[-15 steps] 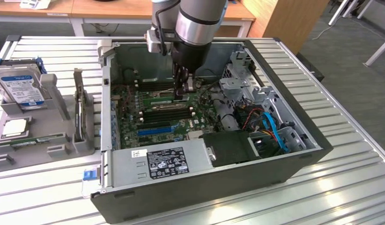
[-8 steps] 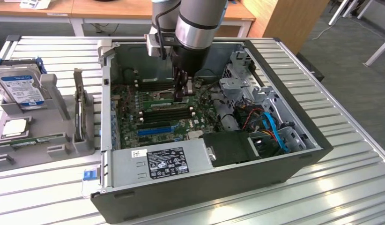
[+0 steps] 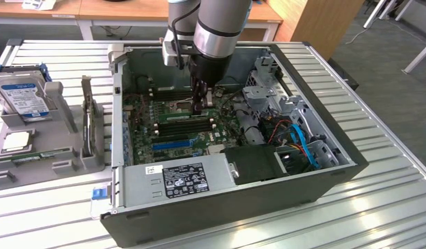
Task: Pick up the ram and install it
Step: 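Insert the ram into the slot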
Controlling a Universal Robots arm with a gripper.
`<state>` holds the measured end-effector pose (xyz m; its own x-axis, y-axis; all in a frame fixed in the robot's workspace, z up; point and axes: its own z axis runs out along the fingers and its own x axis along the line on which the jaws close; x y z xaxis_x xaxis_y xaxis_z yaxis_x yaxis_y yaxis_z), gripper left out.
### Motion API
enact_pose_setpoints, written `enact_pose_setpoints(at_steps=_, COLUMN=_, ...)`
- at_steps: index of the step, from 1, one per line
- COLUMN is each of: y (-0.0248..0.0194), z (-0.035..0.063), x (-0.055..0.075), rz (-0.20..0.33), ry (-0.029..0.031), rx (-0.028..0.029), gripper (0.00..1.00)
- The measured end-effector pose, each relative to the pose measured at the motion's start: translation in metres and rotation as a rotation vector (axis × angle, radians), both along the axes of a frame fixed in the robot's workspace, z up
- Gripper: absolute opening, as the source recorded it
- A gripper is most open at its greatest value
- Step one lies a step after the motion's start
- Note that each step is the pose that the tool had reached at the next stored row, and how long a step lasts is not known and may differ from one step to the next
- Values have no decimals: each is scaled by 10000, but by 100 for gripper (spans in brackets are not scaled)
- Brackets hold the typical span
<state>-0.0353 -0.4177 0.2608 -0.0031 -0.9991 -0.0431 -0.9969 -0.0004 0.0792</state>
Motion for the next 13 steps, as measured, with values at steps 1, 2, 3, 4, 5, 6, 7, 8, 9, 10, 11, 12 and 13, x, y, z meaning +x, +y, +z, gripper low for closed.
enact_pose_setpoints(at_steps=1, y=0, z=-1, x=0, rz=0, ry=0, rx=1, gripper=12)
enact_pose_setpoints(at_steps=2, y=0, z=-1, x=0, rz=0, ry=0, rx=1, gripper=12)
enact_pose_setpoints(at_steps=3, y=0, z=-1, x=2, rz=-2, ry=0, rx=2, gripper=12)
enact_pose_setpoints(at_steps=4, y=0, z=-1, x=7, rz=-1, ry=-1, rx=3, gripper=12)
enact_pose_setpoints(at_steps=5, y=0, z=-1, x=14, rz=0, ry=-1, rx=4, gripper=12)
enact_pose_setpoints(at_steps=6, y=0, z=-1, x=19, rz=0, ry=-1, rx=4, gripper=12)
enact_pose_setpoints(at_steps=7, y=0, z=-1, x=27, rz=0, ry=0, rx=4, gripper=12)
enact_pose_setpoints(at_steps=8, y=0, z=-1, x=31, rz=0, ry=0, rx=3, gripper=12)
enact_pose_setpoints(at_steps=9, y=0, z=-1, x=31, rz=0, ry=0, rx=3, gripper=12)
enact_pose_setpoints(at_steps=10, y=0, z=-1, x=31, rz=-1, ry=0, rx=4, gripper=12)
enact_pose_setpoints(at_steps=11, y=0, z=-1, x=31, rz=-1, ry=0, rx=3, gripper=12)
enact_pose_setpoints(at_steps=12, y=0, z=-1, x=31, rz=-1, ry=0, rx=4, gripper=12)
enact_pose_setpoints(at_steps=13, y=0, z=-1, x=31, rz=0, ry=0, rx=3, gripper=12)
